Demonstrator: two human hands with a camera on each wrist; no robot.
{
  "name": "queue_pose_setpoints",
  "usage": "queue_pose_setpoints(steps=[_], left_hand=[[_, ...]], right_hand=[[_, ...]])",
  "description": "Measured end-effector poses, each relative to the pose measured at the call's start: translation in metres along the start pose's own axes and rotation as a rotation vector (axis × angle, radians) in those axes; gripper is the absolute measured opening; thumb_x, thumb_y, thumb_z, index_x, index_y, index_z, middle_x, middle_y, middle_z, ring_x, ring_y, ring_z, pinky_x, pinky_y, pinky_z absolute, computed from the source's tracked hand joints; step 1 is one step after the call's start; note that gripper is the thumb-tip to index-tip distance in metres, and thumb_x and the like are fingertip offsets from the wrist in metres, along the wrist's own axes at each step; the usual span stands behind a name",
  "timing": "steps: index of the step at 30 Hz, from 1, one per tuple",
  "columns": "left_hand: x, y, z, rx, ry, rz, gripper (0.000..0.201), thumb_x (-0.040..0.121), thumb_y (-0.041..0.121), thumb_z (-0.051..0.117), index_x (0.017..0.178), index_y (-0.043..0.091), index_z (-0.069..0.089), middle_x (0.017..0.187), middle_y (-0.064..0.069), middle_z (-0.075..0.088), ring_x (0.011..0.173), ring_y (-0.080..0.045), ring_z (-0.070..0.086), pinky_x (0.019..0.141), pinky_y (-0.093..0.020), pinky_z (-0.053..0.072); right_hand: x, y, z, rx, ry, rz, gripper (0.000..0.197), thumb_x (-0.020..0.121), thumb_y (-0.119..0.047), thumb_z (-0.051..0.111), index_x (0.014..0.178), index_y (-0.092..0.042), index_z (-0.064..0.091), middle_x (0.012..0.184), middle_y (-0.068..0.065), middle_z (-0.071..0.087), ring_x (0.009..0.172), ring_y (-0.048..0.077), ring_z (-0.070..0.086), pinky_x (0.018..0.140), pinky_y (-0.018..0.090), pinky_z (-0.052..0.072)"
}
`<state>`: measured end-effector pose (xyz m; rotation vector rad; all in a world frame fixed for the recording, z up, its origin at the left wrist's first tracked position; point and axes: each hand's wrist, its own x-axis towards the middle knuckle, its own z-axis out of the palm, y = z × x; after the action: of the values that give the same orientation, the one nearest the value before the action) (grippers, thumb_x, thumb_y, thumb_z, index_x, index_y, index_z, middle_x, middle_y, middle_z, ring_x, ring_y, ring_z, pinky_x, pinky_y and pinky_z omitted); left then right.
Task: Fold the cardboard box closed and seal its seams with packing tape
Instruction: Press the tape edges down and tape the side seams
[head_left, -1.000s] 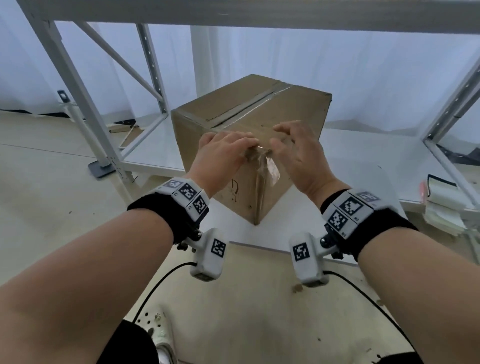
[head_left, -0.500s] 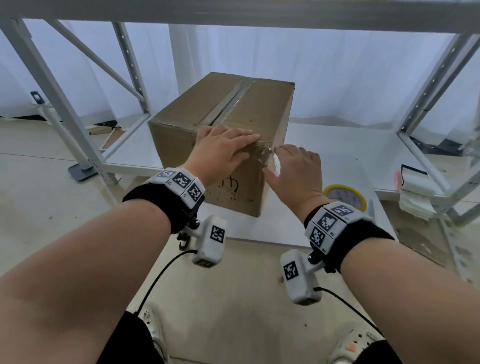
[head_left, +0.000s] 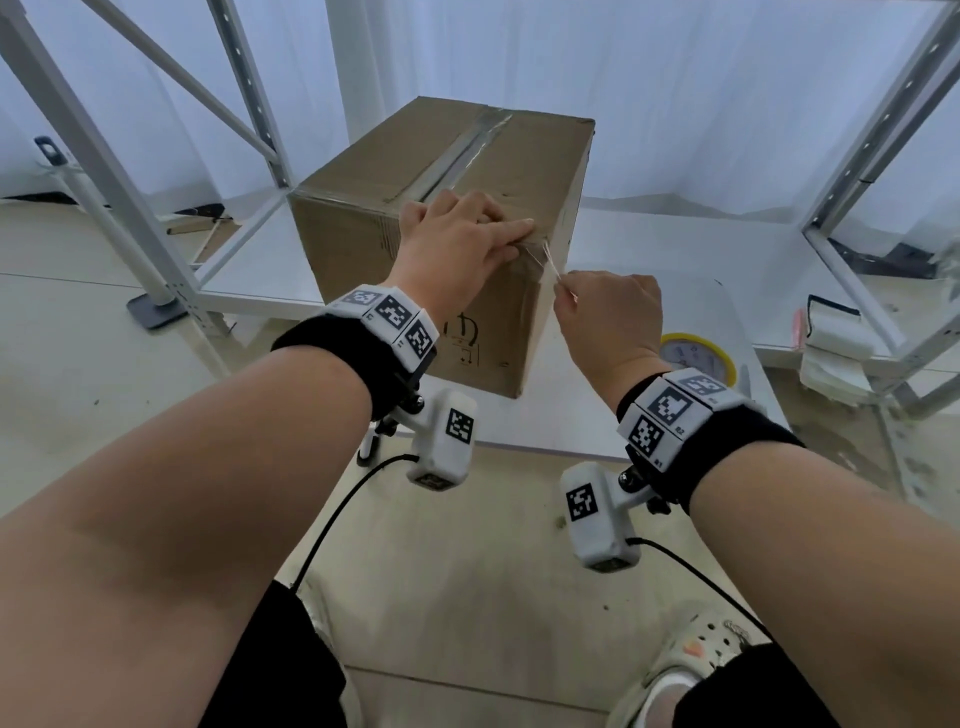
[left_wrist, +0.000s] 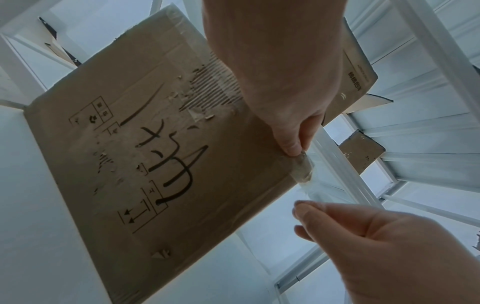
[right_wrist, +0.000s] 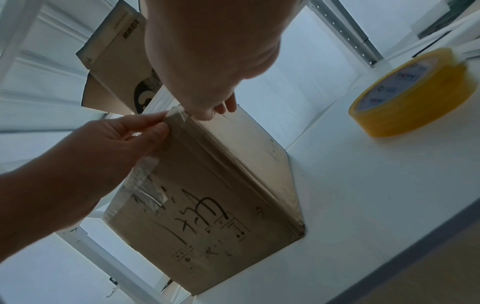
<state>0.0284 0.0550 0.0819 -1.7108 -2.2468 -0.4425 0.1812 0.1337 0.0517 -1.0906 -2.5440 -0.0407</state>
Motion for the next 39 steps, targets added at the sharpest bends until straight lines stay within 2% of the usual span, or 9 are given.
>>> queue_pose_setpoints(steps=[13,17,22,24,26,28,32,35,39], left_hand=[[-0.002,0.005,0.006,-0.042,0.019,-0.039,0.037,0.098,0.041,0.042,0.135,0.044,0.046,0.127,0.007,0.047,0.119,-0.022,0.036,0.100,-0.041,0.023],[-0.001,0.004,0.008,-0.049,0.035,-0.035,0.037,0.098,0.041,0.042,0.135,0.044,0.046,0.128,0.007,0.048,0.118,-0.022,0.036,0.099,-0.041,0.023],[0.000,-0.008,0.004,-0.098,0.037,0.046,0.036,0.098,0.040,0.042,0.133,0.040,0.050,0.128,0.009,0.052,0.117,-0.020,0.040,0.100,-0.039,0.023],[0.000,-0.016,0.001,-0.170,0.044,0.089,0.035,0.098,0.033,0.044,0.131,0.030,0.055,0.129,0.005,0.056,0.118,-0.020,0.046,0.104,-0.039,0.028],[0.000,-0.027,-0.001,-0.252,0.109,0.088,0.031,0.098,0.027,0.048,0.126,0.019,0.060,0.125,0.000,0.061,0.115,-0.020,0.054,0.105,-0.041,0.036],[-0.002,-0.040,-0.001,-0.283,0.195,0.025,0.029,0.097,0.025,0.051,0.122,0.017,0.063,0.123,0.000,0.062,0.113,-0.020,0.057,0.104,-0.041,0.039],[-0.007,-0.058,0.006,-0.277,0.235,-0.111,0.031,0.097,0.026,0.050,0.125,0.019,0.062,0.124,-0.002,0.061,0.115,-0.022,0.053,0.102,-0.039,0.039],[-0.005,-0.055,0.010,-0.213,0.246,-0.111,0.032,0.095,0.029,0.052,0.125,0.021,0.062,0.115,-0.005,0.060,0.109,-0.029,0.051,0.099,-0.042,0.038],[-0.001,-0.046,0.013,-0.119,0.169,-0.055,0.040,0.092,0.039,0.056,0.130,0.027,0.057,0.119,-0.005,0.053,0.114,-0.030,0.043,0.103,-0.043,0.027]], right_hand=[[-0.004,-0.018,0.013,0.033,-0.018,0.045,0.039,0.103,-0.030,0.030,0.106,-0.016,0.066,0.101,0.004,0.069,0.094,0.025,0.061,0.095,0.033,0.031],[-0.013,-0.026,0.019,0.089,-0.014,0.024,0.026,0.097,-0.020,0.039,0.109,-0.011,0.060,0.108,0.005,0.064,0.100,0.027,0.058,0.090,0.035,0.036],[-0.003,-0.007,0.011,0.323,-0.060,0.054,0.036,0.092,-0.006,0.039,0.120,-0.007,0.063,0.120,0.012,0.064,0.112,0.030,0.056,0.095,0.035,0.042],[0.007,0.003,0.005,0.524,0.023,0.082,0.038,0.092,-0.001,0.039,0.121,-0.008,0.063,0.115,0.010,0.066,0.110,0.027,0.059,0.098,0.034,0.045],[0.016,0.006,0.003,0.741,0.074,0.050,0.036,0.091,0.003,0.038,0.119,-0.010,0.058,0.103,0.007,0.065,0.097,0.024,0.064,0.091,0.038,0.052],[0.024,0.006,0.002,0.830,0.049,-0.025,0.041,0.091,0.005,0.038,0.120,-0.019,0.053,0.098,0.005,0.059,0.089,0.021,0.064,0.084,0.040,0.055],[0.034,0.008,0.005,0.778,0.001,-0.122,0.054,0.089,0.008,0.039,0.130,-0.023,0.052,0.096,0.003,0.055,0.089,0.020,0.060,0.089,0.038,0.052],[0.035,0.010,0.006,0.719,-0.002,-0.149,0.054,0.088,0.008,0.039,0.133,-0.019,0.052,0.090,-0.002,0.056,0.084,0.016,0.056,0.089,0.033,0.049],[0.037,0.013,0.005,0.737,-0.031,-0.153,0.052,0.088,0.006,0.042,0.132,-0.020,0.053,0.081,-0.004,0.056,0.078,0.017,0.057,0.085,0.032,0.051]])
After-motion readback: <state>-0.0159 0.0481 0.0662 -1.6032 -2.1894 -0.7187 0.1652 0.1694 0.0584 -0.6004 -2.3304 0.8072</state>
